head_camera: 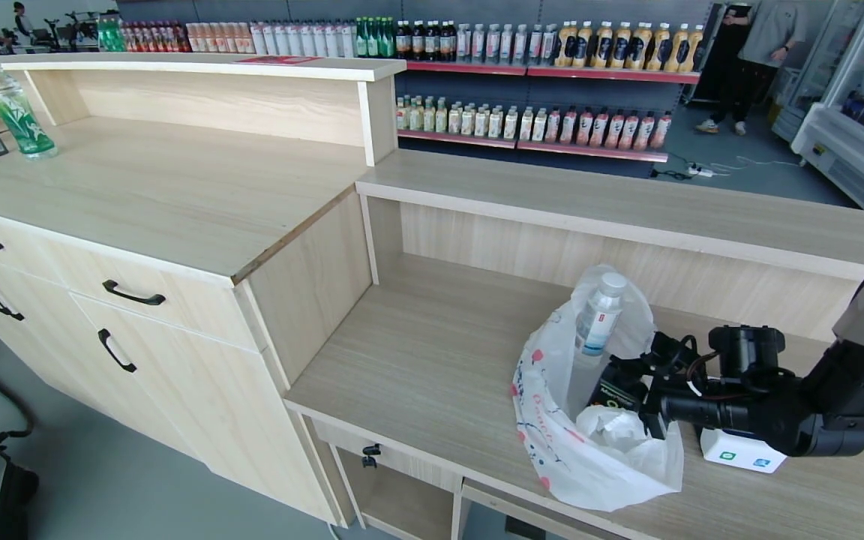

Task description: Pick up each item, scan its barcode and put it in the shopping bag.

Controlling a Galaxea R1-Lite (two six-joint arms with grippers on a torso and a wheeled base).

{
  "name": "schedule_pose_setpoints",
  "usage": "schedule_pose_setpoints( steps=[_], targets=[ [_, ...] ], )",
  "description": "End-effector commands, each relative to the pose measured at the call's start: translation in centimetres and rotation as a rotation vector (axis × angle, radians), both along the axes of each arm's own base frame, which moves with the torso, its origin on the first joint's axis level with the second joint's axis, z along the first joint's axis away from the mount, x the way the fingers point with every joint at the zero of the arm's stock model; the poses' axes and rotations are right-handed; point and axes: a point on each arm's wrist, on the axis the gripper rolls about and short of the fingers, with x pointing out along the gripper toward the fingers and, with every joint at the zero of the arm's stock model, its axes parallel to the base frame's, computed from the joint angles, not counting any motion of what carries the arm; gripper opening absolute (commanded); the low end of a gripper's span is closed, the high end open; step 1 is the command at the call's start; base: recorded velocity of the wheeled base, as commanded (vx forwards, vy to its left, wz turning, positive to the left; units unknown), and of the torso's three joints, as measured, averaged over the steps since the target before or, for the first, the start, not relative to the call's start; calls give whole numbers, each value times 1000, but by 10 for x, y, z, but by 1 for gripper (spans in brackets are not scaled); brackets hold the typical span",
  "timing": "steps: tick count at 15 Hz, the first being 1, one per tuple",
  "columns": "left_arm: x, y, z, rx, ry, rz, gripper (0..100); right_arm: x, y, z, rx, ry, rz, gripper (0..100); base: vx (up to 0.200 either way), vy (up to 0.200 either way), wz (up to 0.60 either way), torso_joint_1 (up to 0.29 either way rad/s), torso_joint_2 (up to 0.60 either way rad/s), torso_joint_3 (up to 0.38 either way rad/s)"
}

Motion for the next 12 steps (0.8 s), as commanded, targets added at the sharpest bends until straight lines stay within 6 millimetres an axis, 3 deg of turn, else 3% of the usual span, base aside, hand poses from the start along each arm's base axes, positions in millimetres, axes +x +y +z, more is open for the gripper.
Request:
schedule_pose_setpoints(
  steps=[1, 12],
  targets=[
    [0, 0, 0, -1, 1, 0, 100, -1, 0, 9, 8, -24, 9, 100, 0, 0, 0, 0, 0, 0],
    [0, 0, 0, -1, 1, 0, 100, -3, -3, 54, 24, -134, 6, 100, 0, 0, 0, 0, 0, 0]
  ],
)
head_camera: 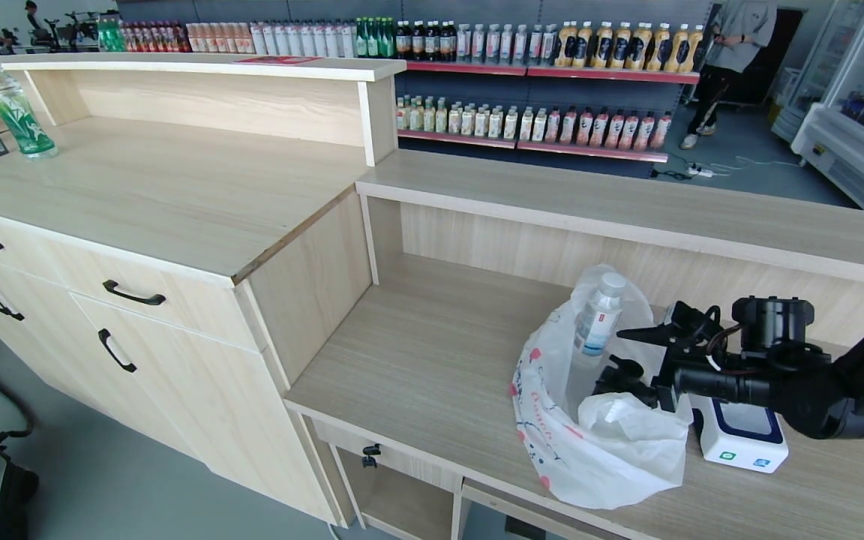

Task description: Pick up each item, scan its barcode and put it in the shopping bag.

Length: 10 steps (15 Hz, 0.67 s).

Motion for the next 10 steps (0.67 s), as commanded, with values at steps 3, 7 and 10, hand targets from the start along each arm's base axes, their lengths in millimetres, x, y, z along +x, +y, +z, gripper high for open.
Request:
schedule_pose_setpoints(
  steps=[3, 7, 10],
  targets=[
    [0, 0, 0, 0, 1, 0, 100, 2, -3, 25, -4, -96, -14, 100, 0, 0, 0, 0, 0, 0],
    [0, 0, 0, 0, 1, 0, 100, -8, -2, 60, 49, -136, -35, 100, 0, 0, 0, 0, 0, 0],
    [0, 0, 0, 0, 1, 0, 100, -21, -1, 93, 109, -169, -54, 100, 0, 0, 0, 0, 0, 0]
  ],
)
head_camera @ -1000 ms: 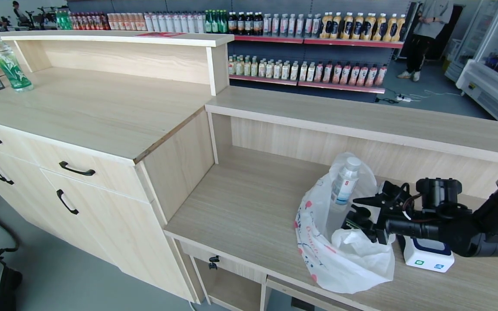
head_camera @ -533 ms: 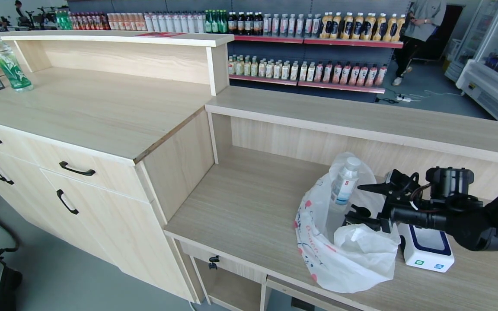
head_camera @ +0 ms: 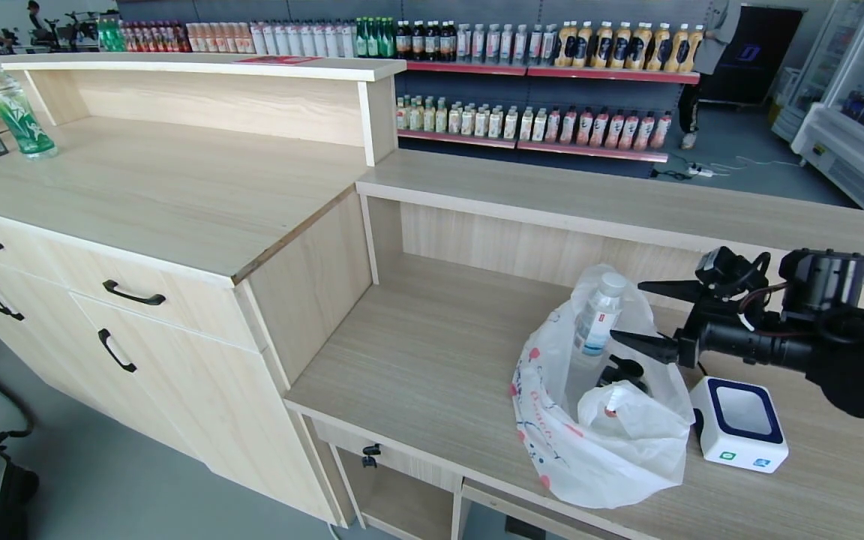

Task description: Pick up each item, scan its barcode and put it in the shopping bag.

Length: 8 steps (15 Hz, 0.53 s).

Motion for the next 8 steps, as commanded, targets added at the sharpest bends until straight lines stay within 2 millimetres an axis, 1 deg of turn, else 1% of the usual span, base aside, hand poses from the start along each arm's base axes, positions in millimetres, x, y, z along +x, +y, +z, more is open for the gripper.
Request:
schedule_pose_setpoints(
  steps=[1, 2, 3, 4, 5, 6, 7, 8],
  targets=[
    [0, 0, 0, 0, 1, 0, 100, -17, 1, 37, 37, -66, -18, 100, 0, 0, 0, 0, 0, 0],
    [0, 0, 0, 0, 1, 0, 100, -22, 1, 50, 71, -65, -60, 100, 0, 0, 0, 0, 0, 0],
    [0, 0, 0, 0, 1, 0, 100, -33, 0, 66, 132, -59, -136, 100, 0, 0, 0, 0, 0, 0],
    [0, 0, 0, 0, 1, 0, 100, -42, 0, 77, 181, -49, -181, 100, 0, 0, 0, 0, 0, 0],
    [0, 0, 0, 0, 1, 0, 100, -55, -1, 91, 245, -34, -248, 100, 0, 0, 0, 0, 0, 0],
    [0, 0, 0, 0, 1, 0, 100, -66, -2, 96, 252, -31, -286, 100, 0, 0, 0, 0, 0, 0],
    [0, 0, 0, 0, 1, 0, 100, -80, -5, 95, 238, -33, -316, 100, 0, 0, 0, 0, 0, 0],
    [0, 0, 0, 0, 1, 0, 100, -92, -8, 92, 183, -64, -332, 100, 0, 0, 0, 0, 0, 0]
  ],
)
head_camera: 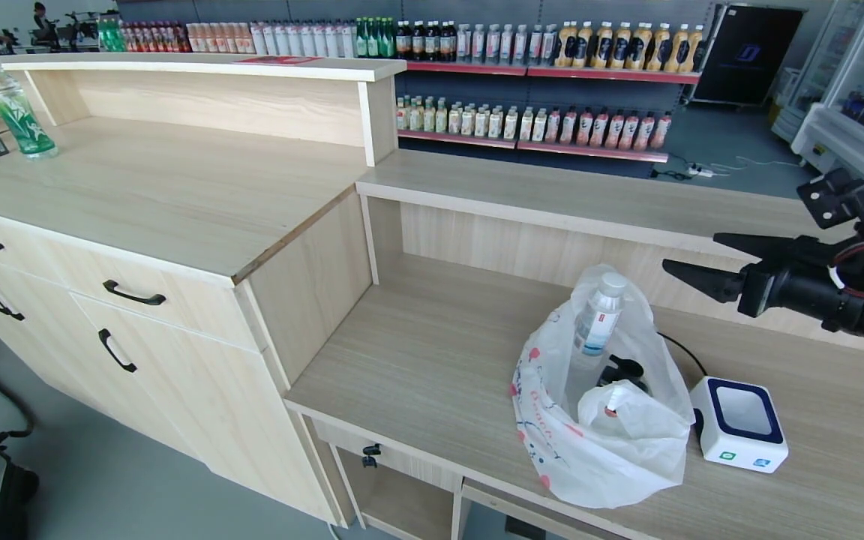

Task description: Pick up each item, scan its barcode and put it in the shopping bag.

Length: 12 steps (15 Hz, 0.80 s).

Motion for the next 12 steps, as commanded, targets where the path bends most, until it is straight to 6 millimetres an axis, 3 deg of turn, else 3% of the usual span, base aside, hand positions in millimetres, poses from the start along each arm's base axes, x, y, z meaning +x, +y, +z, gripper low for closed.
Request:
schedule_pose_setpoints(
  steps=[1, 7, 12],
  targets=[
    [0, 0, 0, 0, 1, 0, 100, -41, -13, 11, -111, -76, -74, 100, 0, 0, 0, 0, 0, 0],
    [0, 0, 0, 0, 1, 0, 100, -65, -30, 19, -260, -96, -150, 100, 0, 0, 0, 0, 0, 0],
    [0, 0, 0, 0, 1, 0, 100, -72, -30, 20, -244, -57, -175, 100, 0, 0, -600, 0, 0, 4]
  ],
)
